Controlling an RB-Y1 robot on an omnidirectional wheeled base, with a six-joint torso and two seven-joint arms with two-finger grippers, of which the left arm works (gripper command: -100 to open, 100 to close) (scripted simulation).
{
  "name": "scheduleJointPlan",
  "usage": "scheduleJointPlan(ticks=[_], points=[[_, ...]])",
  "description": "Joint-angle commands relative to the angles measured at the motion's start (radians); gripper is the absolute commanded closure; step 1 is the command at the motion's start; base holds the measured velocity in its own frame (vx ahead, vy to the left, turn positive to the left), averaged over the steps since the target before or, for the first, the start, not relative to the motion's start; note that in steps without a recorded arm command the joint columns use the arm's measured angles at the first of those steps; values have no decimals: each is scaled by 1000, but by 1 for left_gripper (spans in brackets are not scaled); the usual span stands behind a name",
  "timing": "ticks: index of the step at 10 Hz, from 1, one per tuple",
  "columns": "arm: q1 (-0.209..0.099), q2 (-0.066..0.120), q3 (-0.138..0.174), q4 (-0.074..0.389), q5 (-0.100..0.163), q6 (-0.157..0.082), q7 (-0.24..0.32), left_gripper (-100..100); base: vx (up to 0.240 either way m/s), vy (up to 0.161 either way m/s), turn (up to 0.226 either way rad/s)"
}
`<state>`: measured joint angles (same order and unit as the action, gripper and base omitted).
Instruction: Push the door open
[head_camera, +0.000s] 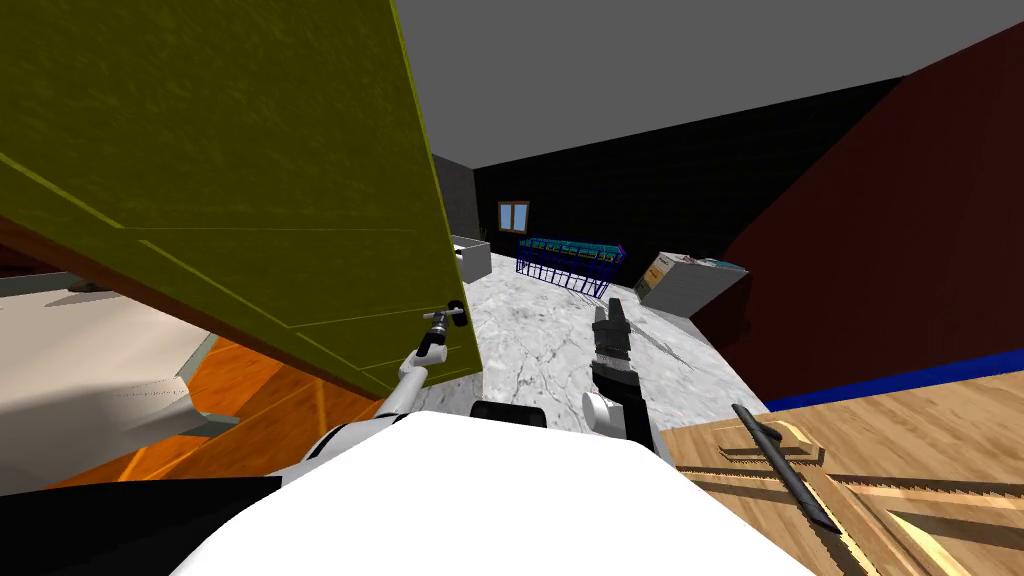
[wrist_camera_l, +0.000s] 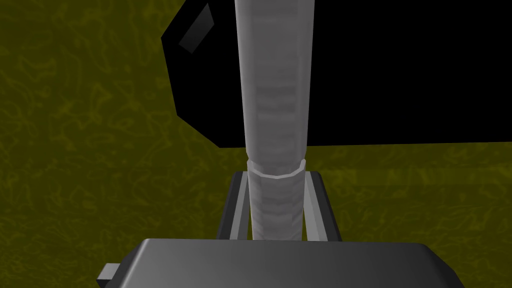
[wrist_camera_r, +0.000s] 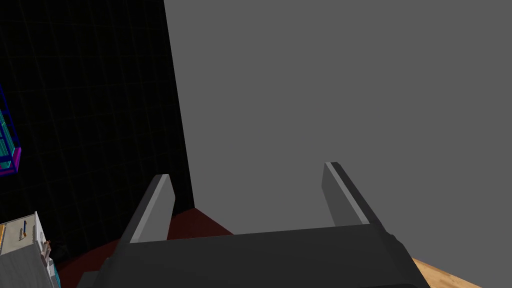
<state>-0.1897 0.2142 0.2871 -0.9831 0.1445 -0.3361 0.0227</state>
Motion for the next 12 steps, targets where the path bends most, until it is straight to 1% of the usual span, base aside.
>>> scheduleJointPlan(ticks=[1,6,10,11,12], points=[[2,13,29,7,4,-11,-5,100,179,-59,62],[-4,19,94,28,13,-16,-23,100,194,-81,79],[-7,23,132,40,18,-18,-33,100,195,-67,65],[0,19,124,37,17,-15,-31,100,86,-42,54],[0,26,146,42,21,-18,-36,100,141,-1,65]])
